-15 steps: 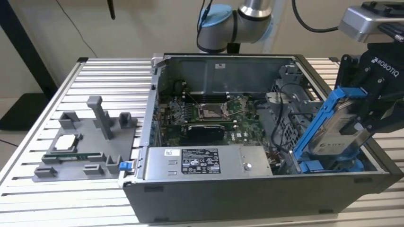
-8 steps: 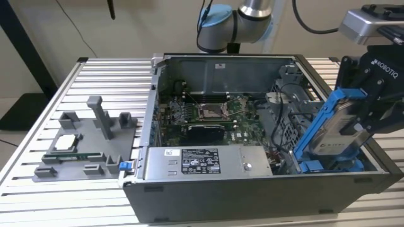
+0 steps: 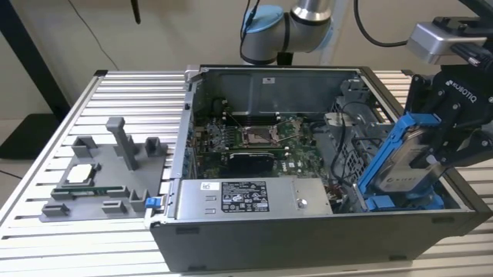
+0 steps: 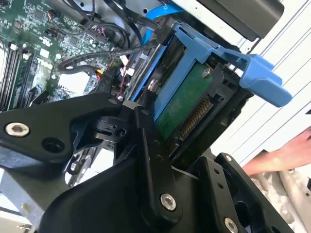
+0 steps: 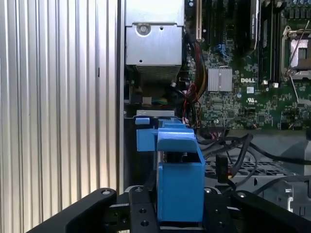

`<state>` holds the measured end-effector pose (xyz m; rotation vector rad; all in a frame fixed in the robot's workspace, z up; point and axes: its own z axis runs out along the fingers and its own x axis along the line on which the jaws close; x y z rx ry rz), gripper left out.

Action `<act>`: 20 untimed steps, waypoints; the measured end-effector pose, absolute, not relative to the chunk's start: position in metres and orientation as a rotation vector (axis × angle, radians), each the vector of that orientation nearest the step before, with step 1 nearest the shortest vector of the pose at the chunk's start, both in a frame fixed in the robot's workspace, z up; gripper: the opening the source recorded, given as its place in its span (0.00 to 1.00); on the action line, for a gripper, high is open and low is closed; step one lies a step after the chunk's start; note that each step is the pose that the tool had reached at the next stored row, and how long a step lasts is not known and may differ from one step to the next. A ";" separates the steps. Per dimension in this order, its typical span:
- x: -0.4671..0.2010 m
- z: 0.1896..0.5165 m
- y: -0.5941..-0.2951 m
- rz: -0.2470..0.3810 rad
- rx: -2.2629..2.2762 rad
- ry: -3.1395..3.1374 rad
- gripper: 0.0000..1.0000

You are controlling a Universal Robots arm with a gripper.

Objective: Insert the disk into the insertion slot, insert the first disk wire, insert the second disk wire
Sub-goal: 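Insert the disk into the insertion slot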

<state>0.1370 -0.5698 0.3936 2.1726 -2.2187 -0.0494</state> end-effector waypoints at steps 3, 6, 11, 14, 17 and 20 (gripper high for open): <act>0.137 0.388 -0.569 -0.050 2.172 -2.219 0.00; 0.137 0.383 -0.569 -0.051 2.171 -2.218 0.00; 0.137 0.378 -0.569 -0.060 2.167 -2.214 0.00; 0.137 0.378 -0.569 -0.060 2.167 -2.214 0.00; 0.137 0.378 -0.569 -0.061 2.167 -2.214 0.00; 0.137 0.378 -0.569 -0.061 2.167 -2.213 0.00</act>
